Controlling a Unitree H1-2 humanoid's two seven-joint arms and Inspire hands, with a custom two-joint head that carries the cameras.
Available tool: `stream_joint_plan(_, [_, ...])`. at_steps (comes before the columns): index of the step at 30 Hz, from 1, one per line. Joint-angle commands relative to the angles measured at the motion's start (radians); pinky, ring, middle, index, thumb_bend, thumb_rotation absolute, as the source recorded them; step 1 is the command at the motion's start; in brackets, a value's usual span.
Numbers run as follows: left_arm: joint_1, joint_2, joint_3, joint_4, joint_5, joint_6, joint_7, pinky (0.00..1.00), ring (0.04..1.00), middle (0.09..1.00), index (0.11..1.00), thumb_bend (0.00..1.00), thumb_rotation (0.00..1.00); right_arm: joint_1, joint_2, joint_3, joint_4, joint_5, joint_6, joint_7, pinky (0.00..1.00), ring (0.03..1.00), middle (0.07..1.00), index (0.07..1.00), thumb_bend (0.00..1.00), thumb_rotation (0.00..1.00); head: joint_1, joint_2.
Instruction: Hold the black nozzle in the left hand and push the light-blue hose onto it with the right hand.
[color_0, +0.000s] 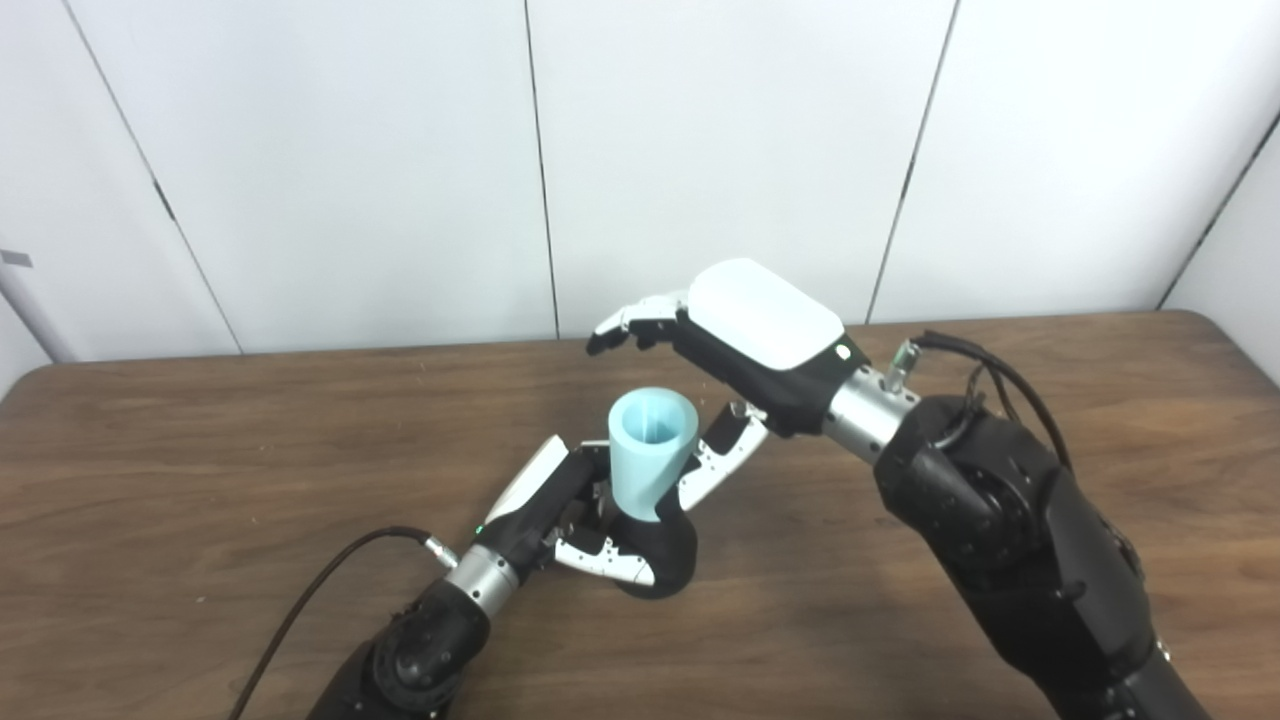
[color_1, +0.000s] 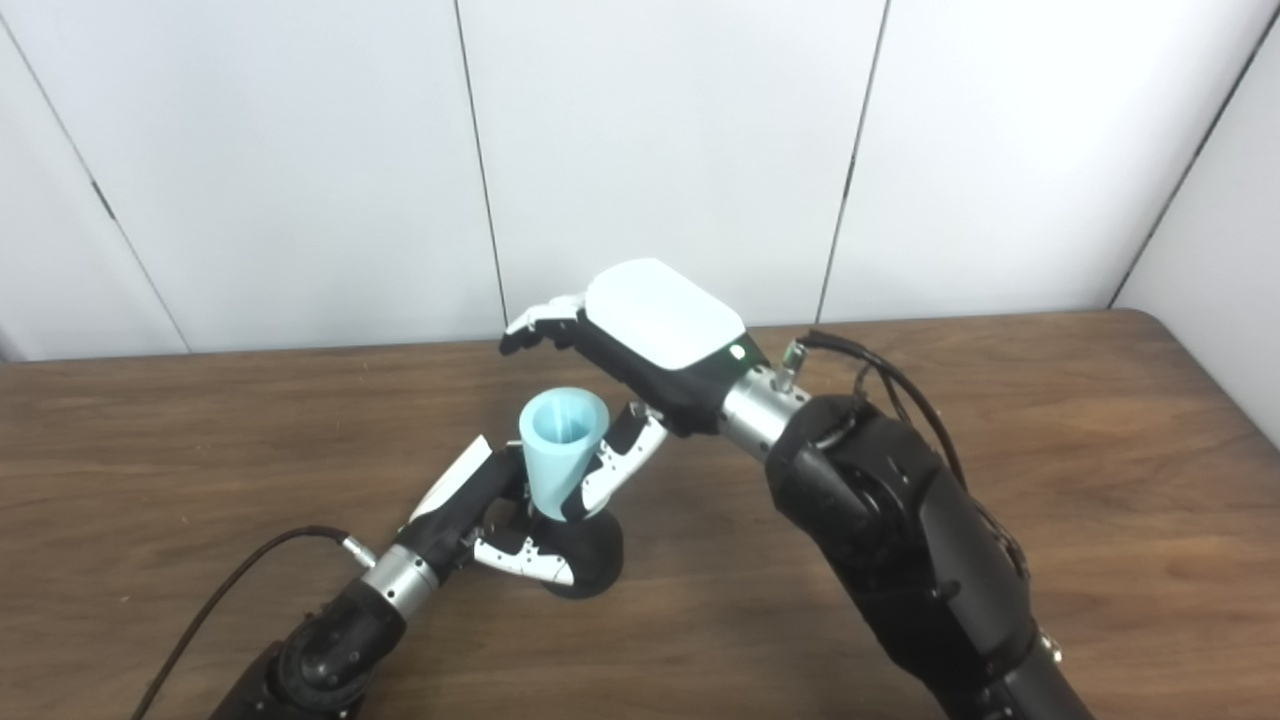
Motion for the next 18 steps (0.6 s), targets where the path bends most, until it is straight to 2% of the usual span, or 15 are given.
stream_joint_plan(1, [0.063,0.024,-0.043,0.060,0.052,0.055,-0.070,0.14,0.209,0.311,0.494,0.52,0.08,-0.011,0.002,-0.022,-0.016,0.003,-0.077,-0.088,0.54,0.688,0.746,0.729,0.86,0.30,-0.001,0.001])
stream_joint_plan(4, [0.064,0.024,-0.043,0.055,0.051,0.062,-0.072,0.14,0.208,0.311,0.494,0.52,0.08,0.016,-0.001,-0.026,0.021,0.009,-0.169,-0.172,0.54,0.693,0.744,0.730,0.84,0.29,0.001,0.003])
stream_joint_plan(7, [0.064,0.025,-0.043,0.050,0.052,0.068,-0.074,0.14,0.210,0.311,0.494,0.52,0.08,0.039,-0.009,-0.024,0.059,0.009,-0.259,-0.237,0.58,0.739,0.766,0.735,0.82,0.27,0.000,0.003])
stream_joint_plan(13, [0.064,0.025,-0.045,0.047,0.056,0.068,-0.072,0.14,0.214,0.314,0.494,0.52,0.08,0.060,-0.037,-0.023,0.108,0.032,-0.380,-0.265,0.72,0.809,0.808,0.759,0.82,0.27,0.003,0.006])
stream_joint_plan(15, [0.064,0.025,-0.045,0.048,0.055,0.065,-0.071,0.14,0.214,0.313,0.494,0.52,0.08,0.065,-0.046,-0.025,0.126,0.034,-0.426,-0.282,0.79,0.843,0.821,0.765,0.82,0.25,0.003,0.006])
stream_joint_plan(18, [0.062,0.024,-0.045,0.055,0.054,0.064,-0.070,0.14,0.213,0.312,0.494,0.52,0.08,0.077,-0.053,-0.030,0.144,0.025,-0.475,-0.309,0.85,0.878,0.838,0.769,0.81,0.21,0.004,0.005])
